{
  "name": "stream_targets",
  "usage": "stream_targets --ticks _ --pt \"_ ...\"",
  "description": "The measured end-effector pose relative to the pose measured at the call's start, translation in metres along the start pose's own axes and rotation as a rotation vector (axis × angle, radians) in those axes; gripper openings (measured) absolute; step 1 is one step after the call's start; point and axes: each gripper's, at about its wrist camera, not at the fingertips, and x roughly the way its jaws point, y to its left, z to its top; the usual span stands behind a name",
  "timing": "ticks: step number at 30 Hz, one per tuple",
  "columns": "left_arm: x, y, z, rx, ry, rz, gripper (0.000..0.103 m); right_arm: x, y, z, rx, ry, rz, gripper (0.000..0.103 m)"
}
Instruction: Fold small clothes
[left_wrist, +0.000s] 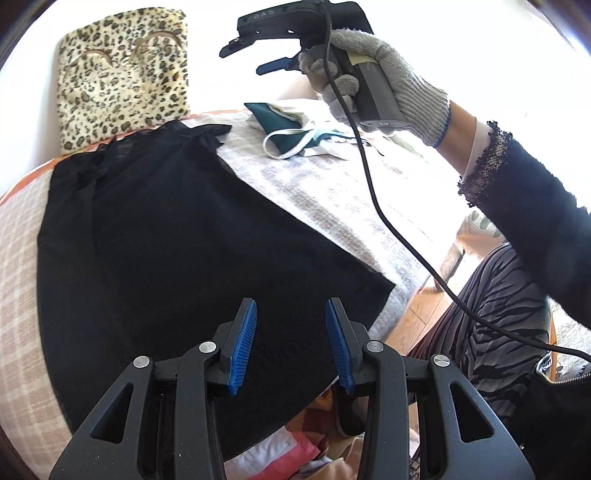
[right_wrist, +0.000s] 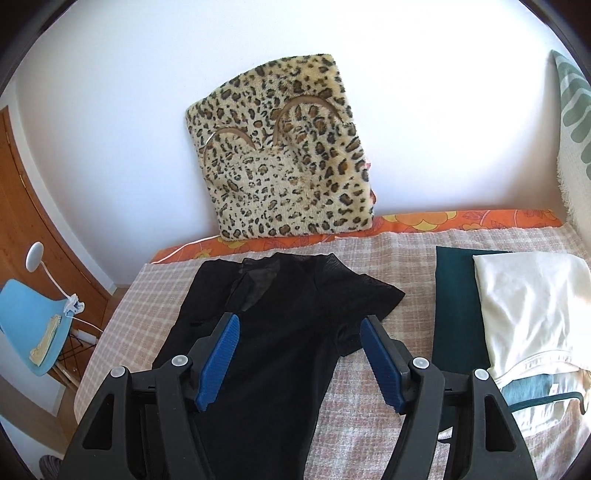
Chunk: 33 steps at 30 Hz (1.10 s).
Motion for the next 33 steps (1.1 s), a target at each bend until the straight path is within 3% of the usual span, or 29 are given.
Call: stream_targets --ticks 2,5,7,8,9,15,20,25,28,33 --pt "0.009 -0.016 0.001 0.02 0.008 -0.024 0.037 0.002 -0.013 0.002 0.02 0.02 0.055 0.071" --pt "0.026 -0.04 0.003 0.079 0.03 -0.033 0.037 -0.002 -0.031 0.003 0.031 0.011 0.066 0.071" --pt "0.037 -0.055 0.004 0.119 0.05 -0.03 0.049 -0.004 -0.039 0.005 0.031 0.006 0.055 0.071" --pt "0.042 -0.061 0.004 0.138 0.053 -0.023 0.062 -0.005 -0.043 0.006 0.035 0.004 0.051 0.071" --pt "0.047 -0.066 0.005 0.157 0.053 -0.013 0.066 -0.006 -0.047 0.008 0.04 0.002 0.051 0.071" --pt "0.077 -0.081 0.007 0.195 0.098 0.028 0.066 -0.005 -0.065 0.014 0.067 -0.004 0.059 0.075" --pt "0.088 -0.079 0.008 0.167 0.095 0.063 0.065 0.019 -0.067 0.02 0.046 0.024 0.05 0.075" --pt "0.088 -0.071 0.01 0.136 0.064 0.066 0.043 0.06 -0.067 0.029 0.05 0.058 0.052 0.075" --pt "0.088 -0.062 0.015 0.121 0.062 0.03 0.017 0.093 -0.07 0.033 0.076 0.088 0.046 0.075" --pt "0.081 -0.047 0.015 0.02 0.039 -0.023 0.008 0.147 -0.087 0.031 0.165 0.157 0.005 0.075"
